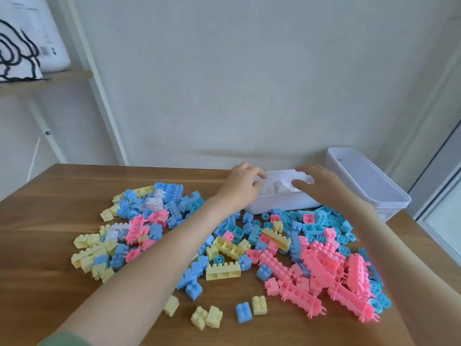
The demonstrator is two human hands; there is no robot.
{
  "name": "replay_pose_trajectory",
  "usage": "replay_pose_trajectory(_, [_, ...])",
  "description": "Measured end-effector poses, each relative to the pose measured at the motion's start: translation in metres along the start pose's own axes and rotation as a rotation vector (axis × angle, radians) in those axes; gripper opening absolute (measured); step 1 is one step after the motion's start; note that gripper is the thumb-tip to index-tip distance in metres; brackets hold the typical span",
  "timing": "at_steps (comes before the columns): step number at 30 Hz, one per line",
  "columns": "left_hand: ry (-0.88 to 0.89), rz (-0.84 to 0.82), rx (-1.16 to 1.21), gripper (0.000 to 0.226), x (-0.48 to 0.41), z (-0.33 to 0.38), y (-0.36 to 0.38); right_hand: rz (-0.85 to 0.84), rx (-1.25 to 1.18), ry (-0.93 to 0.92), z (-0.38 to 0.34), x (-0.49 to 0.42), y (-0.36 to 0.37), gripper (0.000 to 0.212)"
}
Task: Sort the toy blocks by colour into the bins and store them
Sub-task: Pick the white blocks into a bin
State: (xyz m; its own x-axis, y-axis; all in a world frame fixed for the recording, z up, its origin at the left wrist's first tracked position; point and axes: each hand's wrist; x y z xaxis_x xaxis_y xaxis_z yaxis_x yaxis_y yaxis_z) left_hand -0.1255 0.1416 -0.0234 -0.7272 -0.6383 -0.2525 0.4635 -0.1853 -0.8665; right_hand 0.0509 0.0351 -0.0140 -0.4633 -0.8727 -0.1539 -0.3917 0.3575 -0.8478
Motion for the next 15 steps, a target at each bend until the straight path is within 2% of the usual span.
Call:
replay_pose_trajectory(5, [-0.040,0.059,-0.076,0.026,0.030,-0.035,-0.028,0.086,-0.043,-0.214,-0.032,0.004,0.013,0.026])
replay_pose_trajectory(8, [-0.126,0.122,-0.101,0.026,0.057,-0.067,-0.050,0.066,-0.098,-0.355,-0.065,0.002,0.028,0.022])
replay_pose_trajectory(11, [-0.247,0.171,-0.165,0.025,0.083,-0.105,-0.072,-0.005,-0.104,-0.480,-0.105,-0.006,0.042,0.025])
replay_pose_trajectory(15, [-0.374,0.191,-0.233,0.027,0.109,-0.151,-0.098,-0.136,-0.130,-0.519,-0.151,-0.014,0.074,0.040])
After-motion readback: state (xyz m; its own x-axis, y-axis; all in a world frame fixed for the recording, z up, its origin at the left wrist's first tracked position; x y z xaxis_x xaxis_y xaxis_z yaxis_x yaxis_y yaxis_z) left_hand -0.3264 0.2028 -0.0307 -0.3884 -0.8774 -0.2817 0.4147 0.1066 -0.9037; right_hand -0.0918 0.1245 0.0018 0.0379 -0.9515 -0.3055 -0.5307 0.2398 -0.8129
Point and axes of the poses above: each hand's wrist, its own x-axis away from the middle knuckle, its own y-axis out of the palm, z = x × y, and after that the axes turned 6 degrees about -x, right-handed
